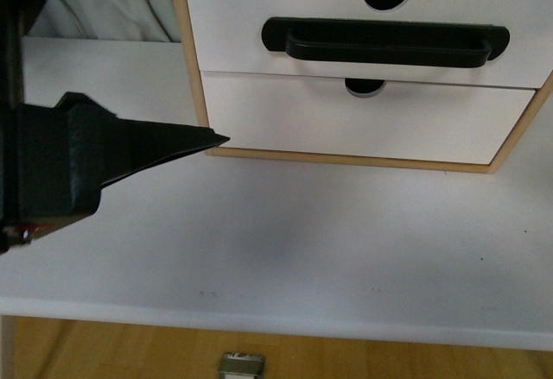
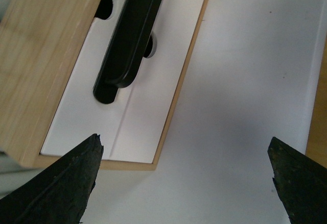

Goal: Pull drawer

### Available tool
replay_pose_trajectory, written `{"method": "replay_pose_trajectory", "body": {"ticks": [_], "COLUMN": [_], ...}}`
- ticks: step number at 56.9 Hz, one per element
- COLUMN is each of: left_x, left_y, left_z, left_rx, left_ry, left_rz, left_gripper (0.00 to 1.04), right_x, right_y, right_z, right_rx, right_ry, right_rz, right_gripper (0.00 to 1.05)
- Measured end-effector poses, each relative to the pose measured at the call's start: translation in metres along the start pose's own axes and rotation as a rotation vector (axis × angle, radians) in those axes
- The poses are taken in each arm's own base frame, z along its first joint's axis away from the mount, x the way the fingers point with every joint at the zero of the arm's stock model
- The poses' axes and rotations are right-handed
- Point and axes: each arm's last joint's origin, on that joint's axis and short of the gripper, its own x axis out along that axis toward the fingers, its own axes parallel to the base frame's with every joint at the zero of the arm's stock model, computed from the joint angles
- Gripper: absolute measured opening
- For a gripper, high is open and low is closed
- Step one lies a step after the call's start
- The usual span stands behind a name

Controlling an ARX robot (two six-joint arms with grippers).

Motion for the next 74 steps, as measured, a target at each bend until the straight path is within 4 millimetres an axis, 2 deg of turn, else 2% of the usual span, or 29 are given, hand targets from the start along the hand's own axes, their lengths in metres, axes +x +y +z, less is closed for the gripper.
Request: {"method": "replay_pose_trajectory", "body": {"ticks": [7, 22, 37, 56, 74], "left_x": [0.015, 0.044, 0.071, 0.089, 0.100], "left_y": [0.009, 0.026, 0.031, 0.038, 0.041], "left_z": [0.003, 0.014, 0.013, 0.018, 0.024], "left_rx": [0.048, 0.116, 0.172, 0.191, 0.208], "left_ry": [0.013, 0.004, 0.036, 0.017, 0.006], "left_rz": [-0.076, -0.126, -0.154, -0.152, -0.156], "left_gripper": [0.98, 0.98, 0.98, 0.98, 0.98], "right_x": [0.007, 0.028, 0.055, 0.087, 0.104], "right_y": [-0.008, -0.028, -0.024, -0.024, -0.029], "right_z": [0.006, 0.022, 0.034, 0.041, 0.045], "right_rx": [-0.050, -0.150, -0.226, -0.270, -0.273], "right_ry": [0.005, -0.002, -0.005, 0.007, 0.002], "right_rz": [0.033, 0.084, 0.172, 0.210, 0.195], "right_gripper": [0.96, 0.96, 0.96, 0.96, 0.96]}}
